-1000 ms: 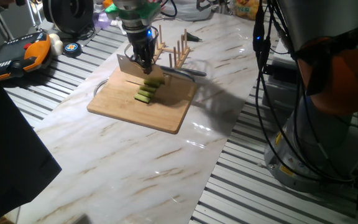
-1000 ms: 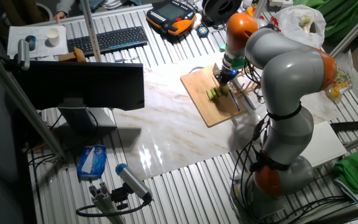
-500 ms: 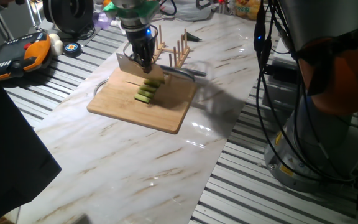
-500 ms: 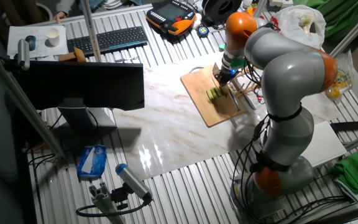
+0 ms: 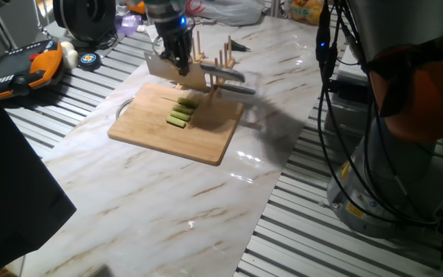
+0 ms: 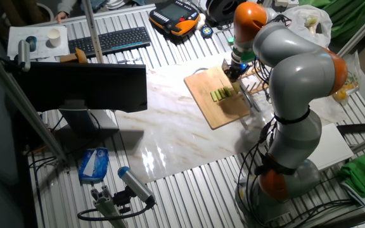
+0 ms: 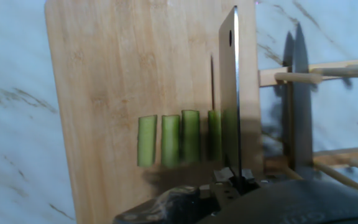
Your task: Cut the cucumber into segments
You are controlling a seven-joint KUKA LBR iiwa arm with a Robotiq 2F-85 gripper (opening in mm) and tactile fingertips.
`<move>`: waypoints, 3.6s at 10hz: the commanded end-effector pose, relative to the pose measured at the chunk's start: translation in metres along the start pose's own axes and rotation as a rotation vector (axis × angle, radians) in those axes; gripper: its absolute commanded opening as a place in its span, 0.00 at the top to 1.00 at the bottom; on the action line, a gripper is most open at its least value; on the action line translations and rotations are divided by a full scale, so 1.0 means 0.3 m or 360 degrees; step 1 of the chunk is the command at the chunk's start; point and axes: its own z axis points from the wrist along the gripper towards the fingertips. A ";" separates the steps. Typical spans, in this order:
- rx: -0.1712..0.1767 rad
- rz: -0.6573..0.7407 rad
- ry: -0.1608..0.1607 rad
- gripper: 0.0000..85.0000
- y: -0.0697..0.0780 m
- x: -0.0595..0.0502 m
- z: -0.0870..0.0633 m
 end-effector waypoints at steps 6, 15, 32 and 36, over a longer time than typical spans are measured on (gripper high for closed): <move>-0.0002 -0.0041 0.0002 0.99 -0.056 0.009 -0.028; -0.0008 -0.0088 0.0009 0.99 -0.119 0.028 -0.041; -0.0041 -0.0130 -0.0007 0.99 -0.340 0.114 -0.011; -0.0057 -0.0112 0.0009 0.99 -0.347 0.128 -0.050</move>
